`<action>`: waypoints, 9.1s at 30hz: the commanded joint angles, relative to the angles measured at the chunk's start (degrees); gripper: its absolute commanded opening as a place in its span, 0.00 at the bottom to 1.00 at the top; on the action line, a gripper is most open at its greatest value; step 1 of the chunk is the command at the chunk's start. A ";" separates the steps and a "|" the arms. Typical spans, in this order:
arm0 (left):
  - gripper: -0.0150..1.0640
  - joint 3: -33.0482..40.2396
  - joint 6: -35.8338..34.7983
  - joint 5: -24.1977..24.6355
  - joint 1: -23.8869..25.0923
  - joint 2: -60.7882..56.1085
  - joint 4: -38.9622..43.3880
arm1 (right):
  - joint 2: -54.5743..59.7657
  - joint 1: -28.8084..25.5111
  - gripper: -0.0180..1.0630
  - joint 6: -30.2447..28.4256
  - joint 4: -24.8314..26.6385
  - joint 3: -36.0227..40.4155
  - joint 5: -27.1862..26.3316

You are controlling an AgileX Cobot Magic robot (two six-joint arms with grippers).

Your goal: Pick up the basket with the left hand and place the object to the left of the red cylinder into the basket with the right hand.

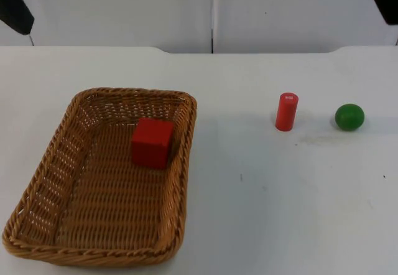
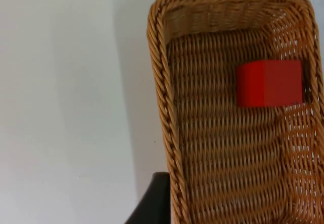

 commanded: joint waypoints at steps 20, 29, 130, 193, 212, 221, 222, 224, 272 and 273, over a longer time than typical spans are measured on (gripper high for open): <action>0.82 15.10 -0.41 -5.84 -0.87 -24.79 -1.32 | -0.26 0.03 0.72 5.63 -0.09 0.10 -3.59; 0.82 16.72 -0.41 -5.33 -5.03 -33.92 -0.49 | -0.26 0.03 0.72 7.31 -0.09 0.10 -3.49; 0.82 32.73 -18.23 6.27 -6.06 -83.05 27.54 | -47.74 0.03 0.72 15.64 -4.67 23.68 18.56; 0.99 37.78 -16.94 4.23 -6.06 -83.05 22.13 | -52.93 0.03 0.72 15.01 -5.18 28.60 20.26; 0.99 37.78 -16.94 4.23 -6.06 -83.05 22.13 | -52.93 0.03 0.72 15.01 -5.90 28.60 20.26; 0.99 37.78 -16.94 4.23 -1.87 -83.05 22.24 | -52.93 0.03 0.72 15.01 -5.99 28.60 20.26; 0.99 37.78 -16.94 4.23 -1.26 -83.05 22.24 | -52.93 0.03 0.72 15.01 -5.99 28.60 20.26; 0.99 37.78 -16.94 4.23 -0.94 -83.05 22.34 | -52.93 0.03 0.72 15.01 -5.99 28.60 20.26; 0.99 37.78 -16.94 4.23 -0.94 -83.05 22.34 | -52.93 0.03 0.99 15.89 -3.59 28.60 20.15; 0.99 37.78 -16.94 4.23 -0.94 -83.05 22.34 | -52.93 0.03 0.99 15.89 -3.50 28.60 20.15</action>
